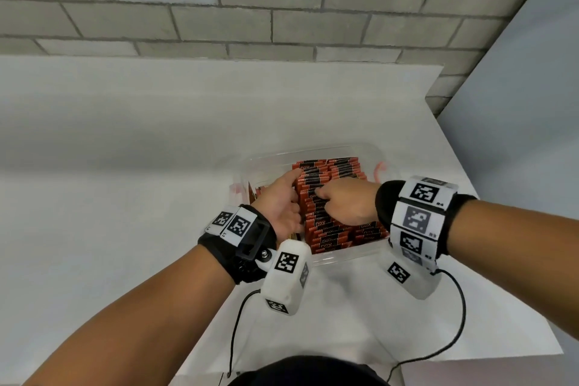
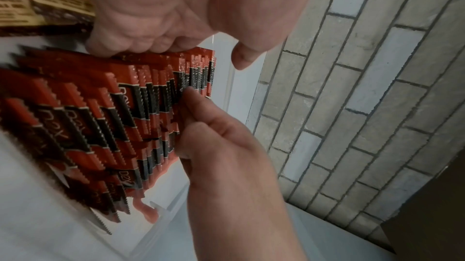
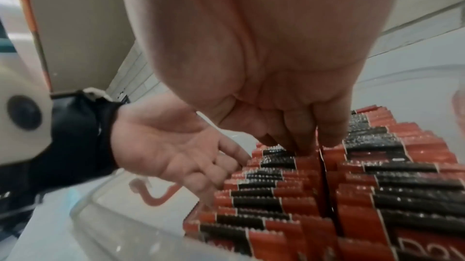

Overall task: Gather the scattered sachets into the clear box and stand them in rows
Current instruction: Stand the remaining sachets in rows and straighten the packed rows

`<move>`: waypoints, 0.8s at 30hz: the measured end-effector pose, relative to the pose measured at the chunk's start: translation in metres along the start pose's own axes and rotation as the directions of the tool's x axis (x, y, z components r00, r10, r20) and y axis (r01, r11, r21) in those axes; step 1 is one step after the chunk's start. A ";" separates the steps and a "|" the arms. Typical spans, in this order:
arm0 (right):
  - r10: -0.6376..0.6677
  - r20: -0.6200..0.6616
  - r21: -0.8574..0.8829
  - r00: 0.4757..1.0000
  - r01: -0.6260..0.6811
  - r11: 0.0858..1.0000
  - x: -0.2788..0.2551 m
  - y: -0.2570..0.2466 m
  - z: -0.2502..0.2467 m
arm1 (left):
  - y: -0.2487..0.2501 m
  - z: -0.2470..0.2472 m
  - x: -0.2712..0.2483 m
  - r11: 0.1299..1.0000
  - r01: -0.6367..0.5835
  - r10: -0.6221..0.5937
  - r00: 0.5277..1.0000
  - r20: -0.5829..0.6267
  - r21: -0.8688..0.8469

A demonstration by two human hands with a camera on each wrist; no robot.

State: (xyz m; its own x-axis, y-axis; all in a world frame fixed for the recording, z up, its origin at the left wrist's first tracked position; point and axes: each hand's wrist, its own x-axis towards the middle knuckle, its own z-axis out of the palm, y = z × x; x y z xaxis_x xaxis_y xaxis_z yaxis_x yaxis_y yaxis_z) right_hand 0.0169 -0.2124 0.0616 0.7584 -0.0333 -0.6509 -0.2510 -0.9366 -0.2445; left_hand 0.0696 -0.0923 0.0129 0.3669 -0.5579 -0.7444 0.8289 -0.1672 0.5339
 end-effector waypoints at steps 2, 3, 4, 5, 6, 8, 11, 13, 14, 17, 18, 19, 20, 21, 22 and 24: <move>-0.005 0.016 -0.049 1.000 0.005 0.999 0.001 -0.002 0.003 | 0.001 -0.001 0.001 1.000 0.005 -0.005 1.000 0.002 -0.011; -0.013 0.014 -0.054 1.000 0.013 0.998 0.002 -0.002 0.002 | 0.002 -0.002 0.001 1.000 0.006 -0.006 1.000 0.002 -0.009; -0.023 0.001 -0.053 1.000 0.023 0.998 0.002 -0.001 0.001 | 0.003 -0.003 0.001 1.000 0.005 -0.005 1.000 -0.001 -0.010; -0.027 -0.019 -0.047 0.999 0.026 0.999 0.001 -0.001 -0.002 | 0.004 -0.003 0.001 1.000 0.006 -0.006 1.000 -0.004 -0.011; -0.025 -0.035 -0.039 0.999 0.023 0.999 0.001 -0.001 -0.004 | 0.005 -0.003 0.001 1.000 0.009 -0.009 1.000 -0.008 -0.009; -0.015 -0.034 -0.044 0.999 0.013 0.999 0.003 -0.002 -0.008 | 0.007 -0.003 0.002 1.000 0.013 -0.013 1.000 -0.022 0.002; -0.007 0.023 -0.110 1.000 0.009 0.994 0.006 -0.005 -0.006 | 0.007 -0.002 0.002 1.000 0.014 -0.014 1.000 -0.014 0.023; -0.022 0.035 -0.125 0.999 0.027 0.992 0.008 -0.005 -0.004 | 0.008 -0.002 0.000 1.000 0.022 -0.022 1.000 0.000 0.017; -0.031 0.027 -0.119 0.999 0.034 0.992 0.009 -0.005 -0.004 | 0.009 -0.003 0.000 1.000 0.029 -0.029 1.000 0.007 0.007; -0.032 -0.029 -0.083 0.999 0.029 0.996 0.012 -0.004 -0.011 | 0.013 -0.005 -0.002 0.999 0.042 -0.042 0.999 0.012 -0.016; -0.026 -0.046 -0.081 0.999 0.022 0.996 0.013 -0.003 -0.013 | 0.014 -0.006 -0.002 0.999 0.042 -0.042 0.999 0.011 -0.015; -0.021 -0.056 -0.085 0.998 0.016 0.996 0.014 -0.002 -0.014 | 0.014 -0.006 -0.002 0.999 0.044 -0.043 0.999 0.010 -0.011; -0.016 -0.054 -0.092 0.998 0.011 0.996 0.015 -0.002 -0.015 | 0.014 -0.006 -0.002 0.999 0.047 -0.046 0.999 0.008 -0.010; -0.012 -0.044 -0.107 0.999 0.007 0.994 0.017 -0.002 -0.014 | 0.014 -0.006 -0.002 0.999 0.050 -0.050 0.999 0.005 -0.007; -0.004 -0.027 -0.128 1.000 0.001 0.992 0.018 -0.003 -0.013 | 0.014 -0.006 -0.001 0.999 0.053 -0.053 0.999 0.003 -0.006; 0.009 0.000 -0.169 1.000 -0.008 0.986 0.020 -0.004 -0.010 | 0.015 -0.007 0.000 0.999 0.052 -0.052 0.999 -0.004 -0.003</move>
State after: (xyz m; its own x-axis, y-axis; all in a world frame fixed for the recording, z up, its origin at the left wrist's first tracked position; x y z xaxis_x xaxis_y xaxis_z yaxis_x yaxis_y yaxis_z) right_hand 0.0387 -0.2131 0.0565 0.7562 -0.0413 -0.6531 -0.1519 -0.9818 -0.1138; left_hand 0.0845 -0.0892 0.0185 0.3250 -0.5448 -0.7730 0.8481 -0.1939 0.4932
